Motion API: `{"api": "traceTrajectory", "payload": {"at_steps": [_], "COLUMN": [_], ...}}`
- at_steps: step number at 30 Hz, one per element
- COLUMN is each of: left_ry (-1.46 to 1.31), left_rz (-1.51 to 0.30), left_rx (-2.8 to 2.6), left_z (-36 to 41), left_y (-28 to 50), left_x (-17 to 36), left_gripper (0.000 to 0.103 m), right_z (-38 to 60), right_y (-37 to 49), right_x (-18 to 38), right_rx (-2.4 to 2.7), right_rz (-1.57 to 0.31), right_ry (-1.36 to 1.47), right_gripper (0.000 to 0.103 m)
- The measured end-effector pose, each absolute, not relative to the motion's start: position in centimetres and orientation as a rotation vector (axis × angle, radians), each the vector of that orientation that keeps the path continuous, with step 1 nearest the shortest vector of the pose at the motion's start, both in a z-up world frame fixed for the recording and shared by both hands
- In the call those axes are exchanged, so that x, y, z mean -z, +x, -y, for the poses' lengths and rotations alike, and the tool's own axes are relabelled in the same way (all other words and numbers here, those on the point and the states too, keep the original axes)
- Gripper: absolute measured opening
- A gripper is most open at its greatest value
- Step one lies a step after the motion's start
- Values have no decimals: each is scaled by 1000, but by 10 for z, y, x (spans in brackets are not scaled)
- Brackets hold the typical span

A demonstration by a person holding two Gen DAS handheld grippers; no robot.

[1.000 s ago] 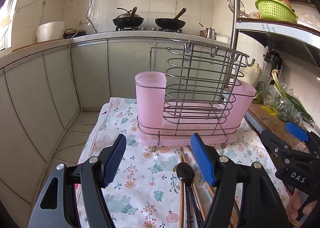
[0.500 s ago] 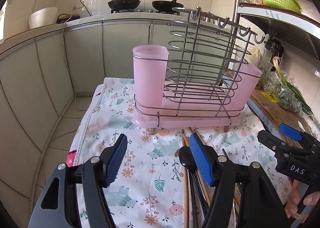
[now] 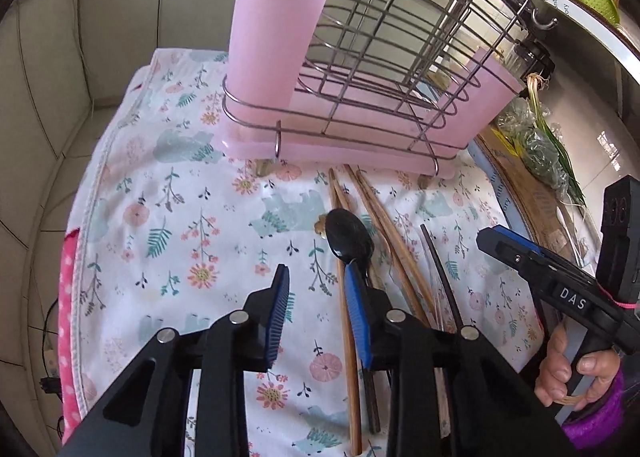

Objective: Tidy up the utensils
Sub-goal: 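Lower both tools toward the utensils lying before the pink holder, then grasp the black spoon with the left tool while the right tool grasps a dark chopstick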

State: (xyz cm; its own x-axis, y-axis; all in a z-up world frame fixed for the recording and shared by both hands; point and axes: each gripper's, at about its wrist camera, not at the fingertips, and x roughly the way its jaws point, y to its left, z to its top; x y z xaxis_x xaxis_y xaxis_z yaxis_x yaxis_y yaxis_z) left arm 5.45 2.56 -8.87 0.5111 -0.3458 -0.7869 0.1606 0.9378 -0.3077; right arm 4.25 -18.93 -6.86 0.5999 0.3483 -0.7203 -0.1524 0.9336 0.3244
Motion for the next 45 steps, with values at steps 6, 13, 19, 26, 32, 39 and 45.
{"api": "traceTrajectory", "payload": {"at_steps": [6,13,19,26,32,39,45], "left_ry": [-208,-238,-257,-162,-132,-117,-98], "left_rz": [-1114,-1155,-1135,-1093,-1120,-1190,-1259], "left_rx": [375,394,340,192,162,168,187], "left_z": [-8,2,-19,-41,-51,-39,-38], "left_y": [64,68,57,43,40,55,77], "left_x": [116,131,124,112,115,124,129], "left_gripper": [25,7,6,6,6,8,8], "right_z": [205,213,203,177,187,218,231], "right_y": [48,53,61,61,60,56,60], "right_x": [80,90,104,113,112,108,110], "right_rx": [-360,-405,-462,-473,-422,-366,-347], "right_rz": [-952,-992,-1057,-1114,-1099,-1071,-1075], "right_ry": [397,501,562,482,478,520,537], "right_gripper": [39,37,36,19,5,5,5]}}
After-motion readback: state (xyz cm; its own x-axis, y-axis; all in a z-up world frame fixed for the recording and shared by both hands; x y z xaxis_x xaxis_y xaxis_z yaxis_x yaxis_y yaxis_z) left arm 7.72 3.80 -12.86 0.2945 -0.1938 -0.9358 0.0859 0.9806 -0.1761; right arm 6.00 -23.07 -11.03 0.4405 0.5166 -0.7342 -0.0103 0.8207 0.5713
